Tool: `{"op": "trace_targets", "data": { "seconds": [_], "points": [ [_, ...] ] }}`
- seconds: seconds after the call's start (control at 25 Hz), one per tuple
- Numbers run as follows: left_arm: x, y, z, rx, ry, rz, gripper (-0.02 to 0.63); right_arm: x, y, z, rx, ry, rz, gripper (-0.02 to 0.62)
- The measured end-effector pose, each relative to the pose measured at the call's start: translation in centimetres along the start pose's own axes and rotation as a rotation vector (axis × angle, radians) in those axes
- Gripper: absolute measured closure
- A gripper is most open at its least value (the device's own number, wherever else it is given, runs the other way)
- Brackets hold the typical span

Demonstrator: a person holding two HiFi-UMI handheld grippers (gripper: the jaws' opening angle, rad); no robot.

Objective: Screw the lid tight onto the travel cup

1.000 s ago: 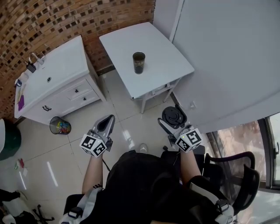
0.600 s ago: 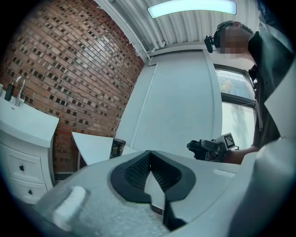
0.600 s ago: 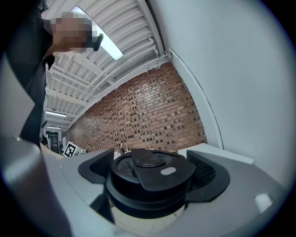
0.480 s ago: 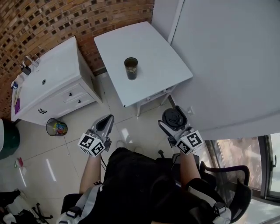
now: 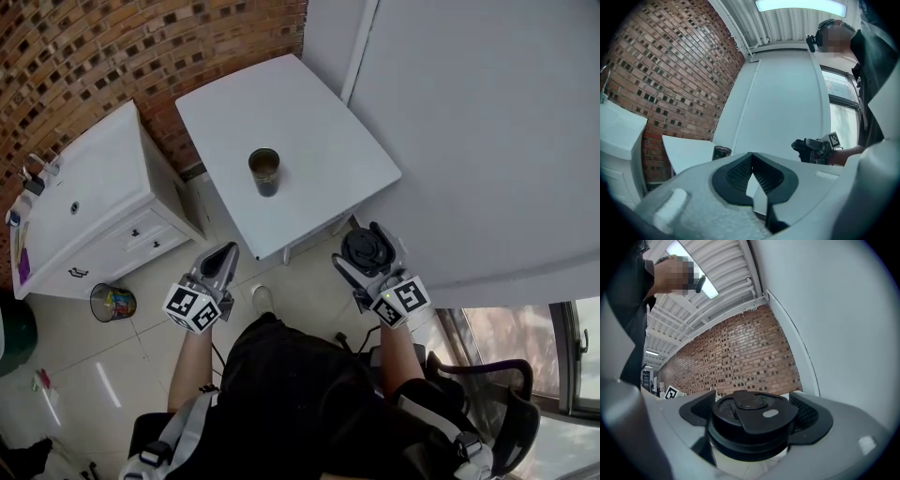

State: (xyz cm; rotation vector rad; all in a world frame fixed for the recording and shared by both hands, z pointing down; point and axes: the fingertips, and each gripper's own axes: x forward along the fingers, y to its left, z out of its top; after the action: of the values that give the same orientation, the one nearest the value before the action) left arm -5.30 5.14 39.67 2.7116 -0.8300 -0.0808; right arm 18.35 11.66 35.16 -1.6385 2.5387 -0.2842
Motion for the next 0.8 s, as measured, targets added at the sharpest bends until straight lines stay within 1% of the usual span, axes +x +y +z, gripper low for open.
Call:
{"op": "trace_targets", "data": {
  "seconds": [0.16,0.24,0.32,0.52,0.6,0.68,0.8],
  "points": [
    [2.6,2.2,2.8,0.031,-0.019,-0.019,0.604,3.4,-0.8,0.9,-0.002,-0.007,-0.002,0.109],
    [3.2,3.3,3.8,0.044,-0.028,-0.018,0.604,4.8,-0.9,0.7,0.004,0.007,-0.002,0.109],
    [3.5,4.7,4.3,0.04,-0.033,-0.018,0.604,6.3,-0.9,0.5,0.004,0.024,0.004,0.109],
    [2.8,8.0,3.3,0.004,-0.014,0.013,0.604,9.4,0.1,-0.2,-0.002,0.053,0.031,0.109],
    [2.8,9.0,3.0,-0.01,-0.005,0.016,0.604,10.5,-0.2,-0.4,-0.002,0.057,0.034,0.109],
    [3.1,10.1,3.0,-0.007,-0.008,0.016,0.604,12.1,-0.9,-0.3,0.011,0.054,0.03,0.109],
    [3.1,11.9,4.1,0.018,-0.034,0.034,0.604,15.1,-1.3,-0.2,0.032,0.038,0.033,0.109]
  ]
}}
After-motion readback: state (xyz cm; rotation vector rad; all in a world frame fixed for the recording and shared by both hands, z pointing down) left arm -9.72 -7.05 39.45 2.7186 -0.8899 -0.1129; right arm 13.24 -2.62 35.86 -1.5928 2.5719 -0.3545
